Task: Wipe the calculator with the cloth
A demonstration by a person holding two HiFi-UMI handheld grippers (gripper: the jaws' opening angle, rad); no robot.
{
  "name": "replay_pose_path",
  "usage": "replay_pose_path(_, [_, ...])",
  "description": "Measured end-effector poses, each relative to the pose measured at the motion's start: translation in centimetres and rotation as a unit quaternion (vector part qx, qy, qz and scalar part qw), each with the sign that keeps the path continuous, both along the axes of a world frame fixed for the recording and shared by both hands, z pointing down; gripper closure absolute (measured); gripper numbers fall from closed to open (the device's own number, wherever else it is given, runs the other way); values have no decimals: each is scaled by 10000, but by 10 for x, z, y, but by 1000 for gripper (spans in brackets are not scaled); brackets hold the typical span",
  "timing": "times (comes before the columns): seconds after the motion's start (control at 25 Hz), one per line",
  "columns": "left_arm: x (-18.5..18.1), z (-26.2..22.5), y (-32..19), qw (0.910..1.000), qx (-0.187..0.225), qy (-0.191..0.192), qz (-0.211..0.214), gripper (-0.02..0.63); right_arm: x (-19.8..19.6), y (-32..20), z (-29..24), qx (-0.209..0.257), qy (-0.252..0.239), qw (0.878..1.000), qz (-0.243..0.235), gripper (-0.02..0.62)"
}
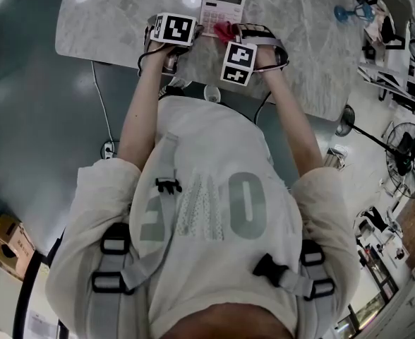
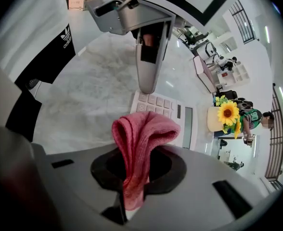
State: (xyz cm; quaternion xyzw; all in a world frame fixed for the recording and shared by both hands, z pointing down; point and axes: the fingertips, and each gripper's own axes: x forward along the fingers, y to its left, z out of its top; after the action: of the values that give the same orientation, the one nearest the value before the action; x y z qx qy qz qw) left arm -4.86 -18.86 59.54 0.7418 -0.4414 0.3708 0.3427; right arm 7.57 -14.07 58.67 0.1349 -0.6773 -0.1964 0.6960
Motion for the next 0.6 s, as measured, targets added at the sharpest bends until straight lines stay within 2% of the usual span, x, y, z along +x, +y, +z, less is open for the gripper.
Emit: replay_pose_path(0.6, [-2, -3, 0, 10000, -2, 7, -2, 83, -6, 25, 2, -174, -60, 9998, 36, 537])
